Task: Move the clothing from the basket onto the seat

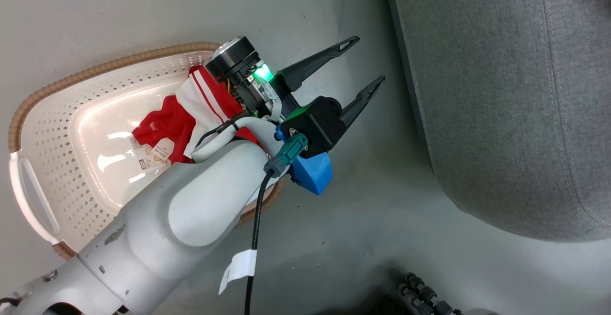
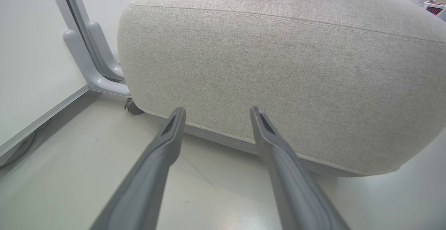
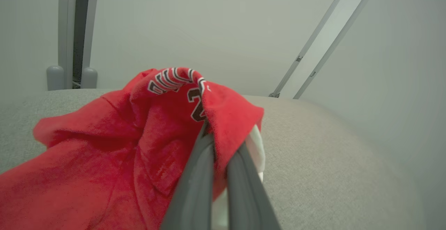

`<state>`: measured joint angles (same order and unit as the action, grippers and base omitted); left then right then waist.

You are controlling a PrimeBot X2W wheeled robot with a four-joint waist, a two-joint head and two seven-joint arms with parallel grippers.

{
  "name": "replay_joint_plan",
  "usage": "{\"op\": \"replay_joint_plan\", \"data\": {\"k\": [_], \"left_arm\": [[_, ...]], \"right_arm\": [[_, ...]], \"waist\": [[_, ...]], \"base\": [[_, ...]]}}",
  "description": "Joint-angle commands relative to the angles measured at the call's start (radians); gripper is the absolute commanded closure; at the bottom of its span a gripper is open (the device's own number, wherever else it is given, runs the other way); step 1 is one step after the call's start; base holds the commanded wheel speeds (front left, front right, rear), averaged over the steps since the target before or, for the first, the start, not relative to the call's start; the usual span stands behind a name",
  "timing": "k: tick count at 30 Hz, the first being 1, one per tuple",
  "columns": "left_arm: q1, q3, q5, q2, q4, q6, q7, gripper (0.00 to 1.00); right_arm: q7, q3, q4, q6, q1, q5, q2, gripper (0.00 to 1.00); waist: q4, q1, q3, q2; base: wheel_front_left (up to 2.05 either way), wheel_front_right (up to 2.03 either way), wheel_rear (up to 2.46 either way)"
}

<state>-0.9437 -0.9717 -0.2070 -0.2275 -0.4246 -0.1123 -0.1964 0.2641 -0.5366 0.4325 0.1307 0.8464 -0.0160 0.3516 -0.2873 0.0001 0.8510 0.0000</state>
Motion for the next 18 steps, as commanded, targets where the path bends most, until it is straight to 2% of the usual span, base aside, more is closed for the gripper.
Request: {"op": "replay_joint_plan", "data": {"k": [1,8,9,10,11,12,18], "left_arm": [[-0.012,0.001,0.0,-0.007,0.003,0.004,0.0,0.0],[-0.011,-0.004,-0.008,-0.012,0.012,0.011,0.002,0.0],[-0.009,-0.004,-0.01,-0.013,0.01,0.011,0.001,0.0],[-0.007,-0.005,-0.013,-0.012,0.008,0.011,-0.001,0.0],[-0.004,-0.006,-0.014,-0.01,0.005,0.013,-0.003,0.0],[-0.001,-0.007,-0.013,-0.009,0.002,0.014,-0.008,0.0],[0.027,-0.006,-0.033,0.006,-0.02,0.025,-0.033,0.0]], "right_arm": [[0.001,0.001,0.012,0.0,-0.016,0.01,-0.007,1.0],[0.001,0.02,0.064,0.0,-0.043,0.022,-0.049,1.0],[0.001,0.018,0.067,0.0,-0.044,0.022,-0.052,0.83],[0.001,0.017,0.063,0.0,-0.046,0.024,-0.052,0.34],[0.001,0.017,0.058,0.0,-0.053,0.024,-0.052,0.02],[0.001,0.011,0.049,0.0,-0.06,0.025,-0.055,0.0],[0.001,-0.015,-0.051,0.0,-0.156,0.039,-0.082,0.0]], "waist": [[0.001,-0.0001,0.001,0.0],[0.003,-0.0001,-0.002,0.0],[0.002,-0.0001,-0.006,0.0],[0.002,-0.0001,-0.01,0.0],[0.003,-0.0001,-0.016,0.0],[0.003,-0.0001,-0.025,0.0],[0.0,-0.0001,-0.102,0.0]], "base": [[0.0,0.0,0.0],[0.0,0.0,0.0],[0.0,0.0,0.0],[0.0,0.0,0.0],[0.0,0.0,0.0],[0.0,0.0,0.0],[0.0,0.0,0.0]]}}
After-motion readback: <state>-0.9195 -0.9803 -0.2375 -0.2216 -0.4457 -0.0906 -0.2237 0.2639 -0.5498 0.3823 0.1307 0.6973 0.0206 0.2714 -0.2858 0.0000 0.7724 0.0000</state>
